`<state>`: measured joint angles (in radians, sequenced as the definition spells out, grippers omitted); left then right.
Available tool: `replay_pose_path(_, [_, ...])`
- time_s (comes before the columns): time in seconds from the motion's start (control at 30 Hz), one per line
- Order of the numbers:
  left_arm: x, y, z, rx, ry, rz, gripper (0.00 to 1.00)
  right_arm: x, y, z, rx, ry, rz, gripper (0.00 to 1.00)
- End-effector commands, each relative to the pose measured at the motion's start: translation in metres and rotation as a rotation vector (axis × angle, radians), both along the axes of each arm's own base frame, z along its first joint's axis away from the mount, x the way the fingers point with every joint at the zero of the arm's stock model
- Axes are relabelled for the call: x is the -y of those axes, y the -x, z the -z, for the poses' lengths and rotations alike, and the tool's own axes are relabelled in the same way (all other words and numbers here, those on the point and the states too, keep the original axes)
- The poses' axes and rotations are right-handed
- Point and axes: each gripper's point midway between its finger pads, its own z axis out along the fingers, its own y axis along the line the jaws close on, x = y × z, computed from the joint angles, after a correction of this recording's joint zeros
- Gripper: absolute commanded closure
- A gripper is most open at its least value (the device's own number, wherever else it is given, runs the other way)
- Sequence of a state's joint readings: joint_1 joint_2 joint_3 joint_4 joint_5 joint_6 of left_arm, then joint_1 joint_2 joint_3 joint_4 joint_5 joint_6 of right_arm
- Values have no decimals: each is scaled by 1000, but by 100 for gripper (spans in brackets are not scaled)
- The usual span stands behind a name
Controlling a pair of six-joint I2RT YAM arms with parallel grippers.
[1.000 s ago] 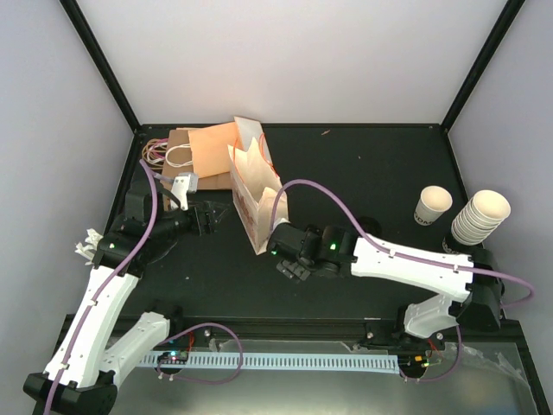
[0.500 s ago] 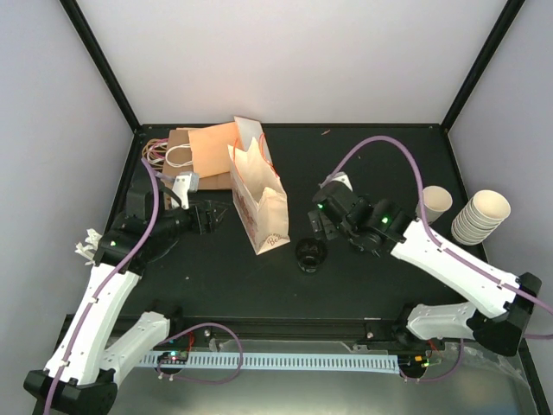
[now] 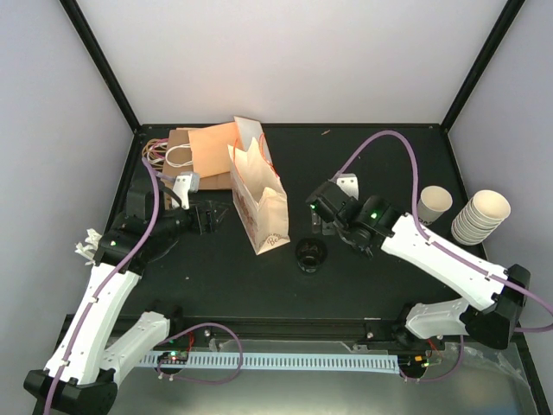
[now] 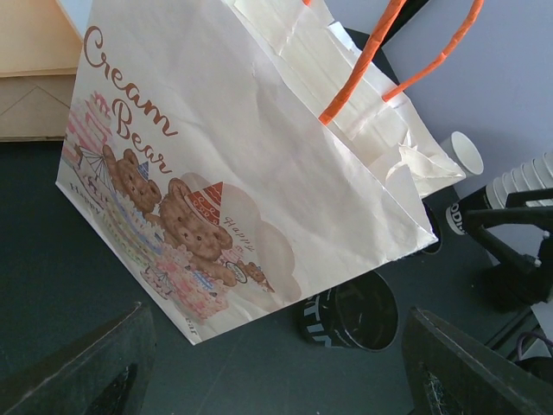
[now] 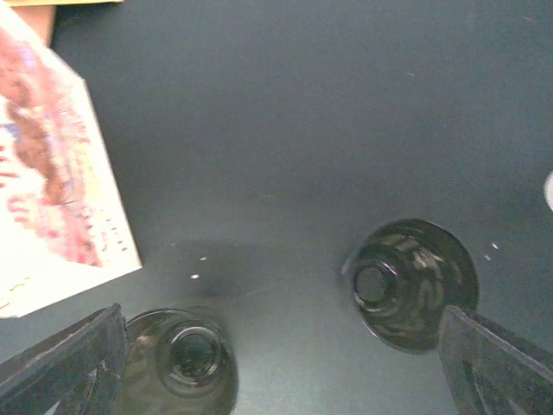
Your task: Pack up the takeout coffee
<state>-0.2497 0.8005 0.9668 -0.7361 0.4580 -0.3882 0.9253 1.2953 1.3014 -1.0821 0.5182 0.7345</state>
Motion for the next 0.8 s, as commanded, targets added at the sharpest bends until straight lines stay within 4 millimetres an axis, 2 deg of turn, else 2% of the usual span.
replay_pose_path(0.0, [2, 3, -9, 29, 3, 28, 19, 39, 1, 1, 61, 16, 236, 0])
replay_pose_path(0.13, [3, 3, -7, 25, 5, 30, 19, 56, 10, 9, 62, 0, 333, 0])
replay_pose_path(0.4, [4, 0, -9, 25, 15, 32, 19, 63, 24, 47, -1, -32, 377, 0])
replay_pose_path(0.53, [5, 0, -10, 26, 18, 37, 19, 82, 27, 62, -33, 4, 459, 0])
replay_pose_path(0.77, [3, 3, -8, 25, 10, 33, 19, 131, 38, 90, -109, -33, 663, 1])
